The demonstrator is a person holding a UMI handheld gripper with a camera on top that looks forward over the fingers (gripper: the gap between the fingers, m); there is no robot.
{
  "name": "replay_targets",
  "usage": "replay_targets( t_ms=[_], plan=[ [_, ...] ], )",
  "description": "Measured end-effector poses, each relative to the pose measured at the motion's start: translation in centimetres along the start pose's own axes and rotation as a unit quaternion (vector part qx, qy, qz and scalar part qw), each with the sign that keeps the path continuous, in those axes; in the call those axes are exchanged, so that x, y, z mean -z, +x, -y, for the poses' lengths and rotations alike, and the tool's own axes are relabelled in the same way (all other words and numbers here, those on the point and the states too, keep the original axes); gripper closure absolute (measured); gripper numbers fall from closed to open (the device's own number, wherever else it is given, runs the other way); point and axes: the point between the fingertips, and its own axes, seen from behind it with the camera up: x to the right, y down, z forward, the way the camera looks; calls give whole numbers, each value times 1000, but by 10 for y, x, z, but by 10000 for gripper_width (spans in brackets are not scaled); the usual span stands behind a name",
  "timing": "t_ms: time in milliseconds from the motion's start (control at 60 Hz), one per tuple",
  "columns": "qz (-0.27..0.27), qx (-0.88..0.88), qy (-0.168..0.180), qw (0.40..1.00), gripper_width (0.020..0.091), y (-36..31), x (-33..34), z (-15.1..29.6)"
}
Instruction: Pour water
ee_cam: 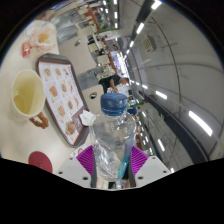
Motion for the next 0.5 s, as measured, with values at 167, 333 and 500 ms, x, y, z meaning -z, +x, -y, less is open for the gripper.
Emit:
replay_targets(
  t_ms=[167,333,500],
  plan=[
    [-46,226,15,973,673,-12,14,35],
    [-55,369,27,927,674,-31,20,51],
    [-43,389,32,920,674,-40,21,59]
  ],
)
